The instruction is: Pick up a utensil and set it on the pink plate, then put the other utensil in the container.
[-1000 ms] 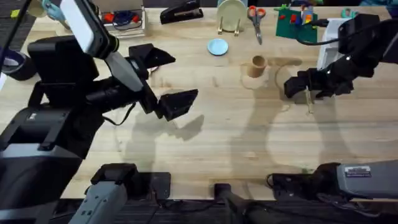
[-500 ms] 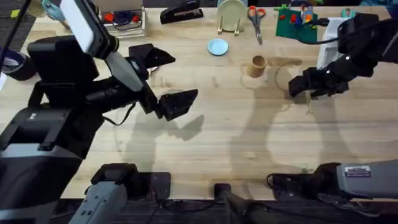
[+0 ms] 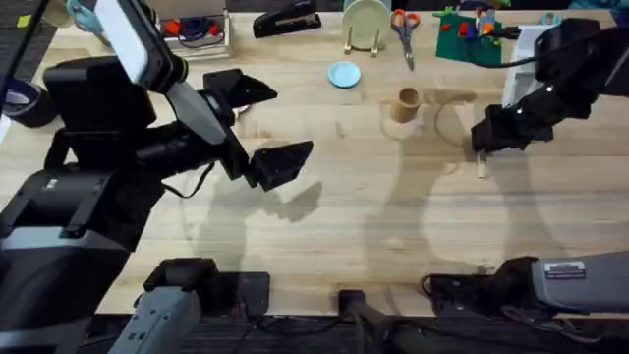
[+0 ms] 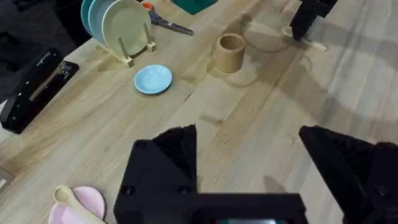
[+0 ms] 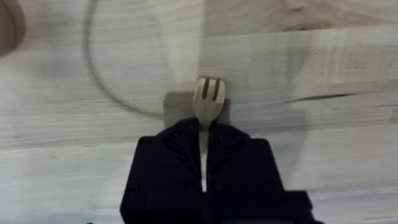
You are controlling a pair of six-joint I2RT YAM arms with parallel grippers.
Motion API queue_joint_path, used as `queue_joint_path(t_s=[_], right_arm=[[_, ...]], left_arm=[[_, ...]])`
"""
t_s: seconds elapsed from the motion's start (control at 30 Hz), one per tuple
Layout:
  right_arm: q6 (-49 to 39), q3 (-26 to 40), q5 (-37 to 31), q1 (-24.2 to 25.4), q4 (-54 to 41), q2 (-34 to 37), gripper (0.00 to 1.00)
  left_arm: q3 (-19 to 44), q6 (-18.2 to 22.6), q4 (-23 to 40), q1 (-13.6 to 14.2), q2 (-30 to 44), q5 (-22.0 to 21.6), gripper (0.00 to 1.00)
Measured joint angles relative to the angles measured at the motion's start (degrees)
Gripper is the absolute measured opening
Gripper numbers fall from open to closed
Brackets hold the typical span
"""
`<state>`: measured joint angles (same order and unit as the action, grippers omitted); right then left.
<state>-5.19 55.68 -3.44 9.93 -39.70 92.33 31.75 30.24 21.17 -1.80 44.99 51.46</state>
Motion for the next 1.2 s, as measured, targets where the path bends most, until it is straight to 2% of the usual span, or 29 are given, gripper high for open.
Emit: queue_joint_path(t_s=[0.2,0.33,0.57,0.8,1.2], right_arm=[[-2.81,1.71,0.07,0.0,-2.17,0.43,0.029],[-6.08,5.39,0.62,0.0,-3.09,-0.08,0.029],[-14.79,13.14,8.17,0.0,-2.91,-5.27,0.029],[-24.99,15.82,21.35,0.0,-1.37,-6.71,0.029],[-40.66,15.82,50.63,0.04,5.15,-6.71,0.029]], left_arm=[[0.0,0.0,0.0,0.0,0.0,0.0,0.993],[0.0,0.0,0.0,0.0,0.0,0.0,0.993],[0.0,0.0,0.0,0.0,0.0,0.0,0.994],[0.0,0.0,0.0,0.0,0.0,0.0,0.994],[0.0,0.0,0.0,0.0,0.0,0.0,0.993]])
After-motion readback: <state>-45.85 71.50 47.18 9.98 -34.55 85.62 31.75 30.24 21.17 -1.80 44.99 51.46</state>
